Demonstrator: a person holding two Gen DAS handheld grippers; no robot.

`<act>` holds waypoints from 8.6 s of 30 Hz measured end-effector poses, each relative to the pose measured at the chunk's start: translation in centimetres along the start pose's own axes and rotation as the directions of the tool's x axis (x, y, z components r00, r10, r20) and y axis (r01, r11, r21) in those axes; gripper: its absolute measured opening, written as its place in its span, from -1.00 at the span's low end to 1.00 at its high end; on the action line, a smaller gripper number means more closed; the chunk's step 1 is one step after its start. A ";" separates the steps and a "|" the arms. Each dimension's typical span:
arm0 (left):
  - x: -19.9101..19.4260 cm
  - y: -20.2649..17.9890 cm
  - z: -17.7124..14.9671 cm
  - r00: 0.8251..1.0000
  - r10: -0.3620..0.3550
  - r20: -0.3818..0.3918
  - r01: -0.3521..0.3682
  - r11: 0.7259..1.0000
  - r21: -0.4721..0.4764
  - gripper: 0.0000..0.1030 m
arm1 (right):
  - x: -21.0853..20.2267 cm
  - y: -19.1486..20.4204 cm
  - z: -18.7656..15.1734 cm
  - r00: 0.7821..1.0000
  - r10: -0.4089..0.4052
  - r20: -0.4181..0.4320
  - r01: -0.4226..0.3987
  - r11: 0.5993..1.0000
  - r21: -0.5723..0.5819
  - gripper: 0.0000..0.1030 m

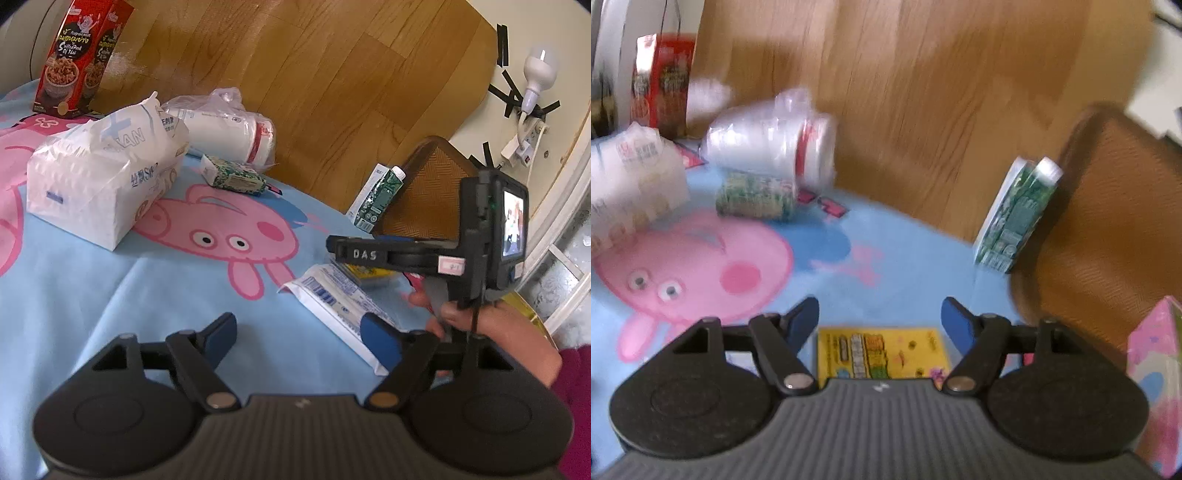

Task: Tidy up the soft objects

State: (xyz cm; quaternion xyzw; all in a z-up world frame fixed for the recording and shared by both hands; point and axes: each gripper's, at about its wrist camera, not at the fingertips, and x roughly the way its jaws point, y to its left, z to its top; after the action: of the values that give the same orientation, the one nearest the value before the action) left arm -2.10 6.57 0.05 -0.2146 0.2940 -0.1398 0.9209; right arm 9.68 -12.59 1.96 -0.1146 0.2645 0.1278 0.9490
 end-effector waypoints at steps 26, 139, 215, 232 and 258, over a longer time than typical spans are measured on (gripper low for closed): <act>-0.3 0.2 -0.1 1.000 0.001 0.012 -0.001 1.000 -0.026 0.72 | -2.9 -2.9 -0.7 0.994 0.102 0.028 -0.105 0.990 0.090 0.66; 6.8 -26.5 -3.2 0.925 -0.254 -0.282 0.346 0.870 0.352 0.49 | -23.2 -15.0 -18.8 0.848 -0.476 0.232 0.304 0.796 0.524 0.31; 2.7 -19.2 -9.5 0.960 -0.264 -0.099 0.274 0.795 0.541 0.96 | -26.1 -10.8 -19.6 0.881 -0.408 0.239 0.163 0.736 0.658 0.50; 2.0 -16.7 -7.9 0.926 -0.373 -0.059 0.362 0.832 0.421 0.99 | -26.2 -9.8 -19.5 0.843 -0.481 0.243 0.212 0.710 0.672 0.74; 2.2 -15.9 -7.6 0.934 -0.351 -0.061 0.348 0.863 0.367 0.99 | -26.6 -8.6 -19.7 0.783 -0.555 0.281 0.247 0.692 0.678 1.00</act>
State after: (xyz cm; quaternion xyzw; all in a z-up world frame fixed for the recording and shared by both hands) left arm -7.01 -10.42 1.00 -0.0865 0.2145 -0.3564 0.9052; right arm -19.08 -31.17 0.94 0.1733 0.0225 -0.1581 0.9718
